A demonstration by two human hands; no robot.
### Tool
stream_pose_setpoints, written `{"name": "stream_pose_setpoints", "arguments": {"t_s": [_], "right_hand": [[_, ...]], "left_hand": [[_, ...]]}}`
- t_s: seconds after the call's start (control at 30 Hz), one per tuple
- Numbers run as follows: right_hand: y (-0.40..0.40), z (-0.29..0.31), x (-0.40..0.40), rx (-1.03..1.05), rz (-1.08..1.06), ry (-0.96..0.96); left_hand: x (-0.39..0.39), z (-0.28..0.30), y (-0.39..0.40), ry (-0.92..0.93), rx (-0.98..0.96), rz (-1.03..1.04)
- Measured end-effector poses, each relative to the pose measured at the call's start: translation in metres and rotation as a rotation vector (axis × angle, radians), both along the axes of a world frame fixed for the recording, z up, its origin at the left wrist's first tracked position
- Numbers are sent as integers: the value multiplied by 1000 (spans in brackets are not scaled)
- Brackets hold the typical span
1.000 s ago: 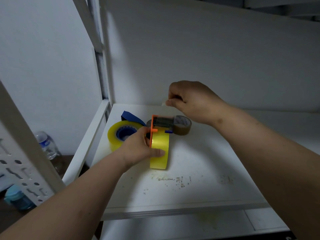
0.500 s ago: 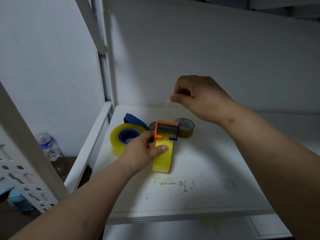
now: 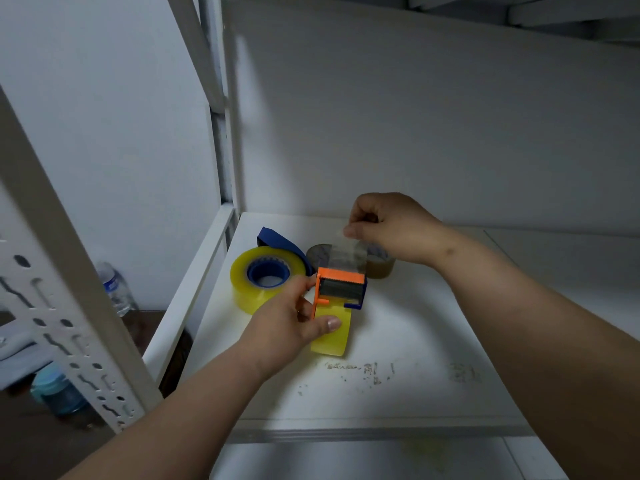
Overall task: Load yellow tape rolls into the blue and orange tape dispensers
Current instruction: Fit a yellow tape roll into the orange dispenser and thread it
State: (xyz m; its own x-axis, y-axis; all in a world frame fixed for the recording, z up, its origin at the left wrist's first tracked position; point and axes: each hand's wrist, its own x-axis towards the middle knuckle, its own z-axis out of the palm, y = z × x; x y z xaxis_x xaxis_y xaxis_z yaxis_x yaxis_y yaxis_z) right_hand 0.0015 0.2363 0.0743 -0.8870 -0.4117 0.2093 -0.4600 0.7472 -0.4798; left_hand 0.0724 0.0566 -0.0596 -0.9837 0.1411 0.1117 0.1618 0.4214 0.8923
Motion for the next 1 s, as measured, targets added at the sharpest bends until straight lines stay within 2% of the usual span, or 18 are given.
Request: {"name": "stream_pose_setpoints", "arguments": {"t_s": [0.23,0.37,0.57,0.73,0.77,0.83,0.87,1.0], "right_hand": [[1,-42,10,-96,29,-315],[2,-53,16,-190,41,-402],[-2,-57,23,-218,-22,-337],[-5,-67,26,-162,-174,-119],[-2,-66,27,-242,-199,-149],[2,-61,32,-425,-193,-358],[2,-59,35,-447,-179,-468],[-3,-62,45,-321,-58,-721]], "left_hand": [[17,-9,-2,11,14,-11],[24,-15,-1,22,-11,4],[31,-15,2,23,-31,21],[35,-14,0,13,-36,13],[36,-14,0,15,-36,8],[38,-14,0,20,-36,6],[39,-13,0,20,-40,6],[41,-11,0,29,-74,2]]}}
